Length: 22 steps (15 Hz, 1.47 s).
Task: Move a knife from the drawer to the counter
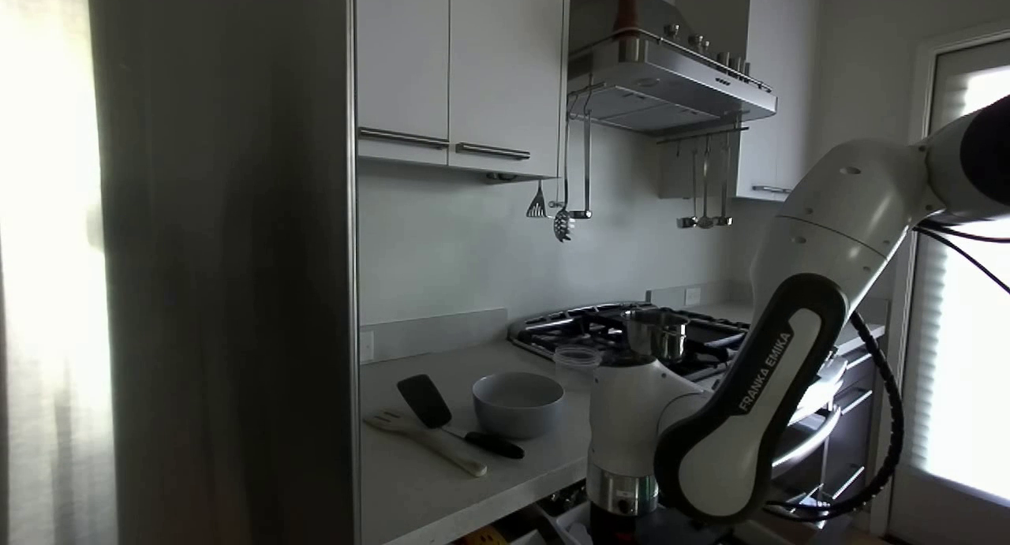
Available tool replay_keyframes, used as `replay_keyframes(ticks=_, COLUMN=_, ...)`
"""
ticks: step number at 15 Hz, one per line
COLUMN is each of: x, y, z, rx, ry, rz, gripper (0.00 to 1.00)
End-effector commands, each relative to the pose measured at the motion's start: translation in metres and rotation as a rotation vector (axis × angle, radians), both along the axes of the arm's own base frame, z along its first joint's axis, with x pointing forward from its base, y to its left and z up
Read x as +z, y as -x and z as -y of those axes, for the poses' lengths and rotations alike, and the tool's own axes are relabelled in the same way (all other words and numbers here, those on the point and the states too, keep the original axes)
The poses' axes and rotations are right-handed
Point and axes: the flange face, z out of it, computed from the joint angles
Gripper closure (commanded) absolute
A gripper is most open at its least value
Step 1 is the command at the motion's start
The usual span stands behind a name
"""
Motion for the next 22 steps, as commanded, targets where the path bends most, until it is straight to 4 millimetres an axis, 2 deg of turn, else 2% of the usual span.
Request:
replay_keyframes(ticks=1, x=-0.013, y=-0.001, z=-0.006, rx=0.018, ry=0.018, rz=0.024, gripper=0.60)
replay_keyframes(ticks=3, x=-0.016, y=-0.001, z=-0.007, rx=0.025, ry=0.028, rz=0.036, gripper=0.68)
replay_keyframes(ticks=6, x=-0.017, y=-0.002, z=-0.007, rx=0.035, ry=0.041, rz=0.049, gripper=0.62)
replay_keyframes(ticks=7, x=-0.015, y=-0.001, z=-0.007, rx=0.037, ry=0.043, rz=0.053, gripper=0.67)
replay_keyframes(ticks=9, x=-0.007, y=0.001, z=-0.008, rx=0.044, ry=0.049, rz=0.065, gripper=0.90)
replay_keyframes(ticks=10, x=0.000, y=0.001, z=-0.009, rx=0.041, ry=0.047, rz=0.075, gripper=0.95)
replay_keyframes(ticks=17, x=0.055, y=0.021, z=-0.014, rx=0.034, ry=0.059, rz=0.083, gripper=0.93)
replay_keyframes(ticks=22, x=0.081, y=0.029, z=0.001, rx=0.047, ry=0.127, rz=0.002, gripper=0.93)
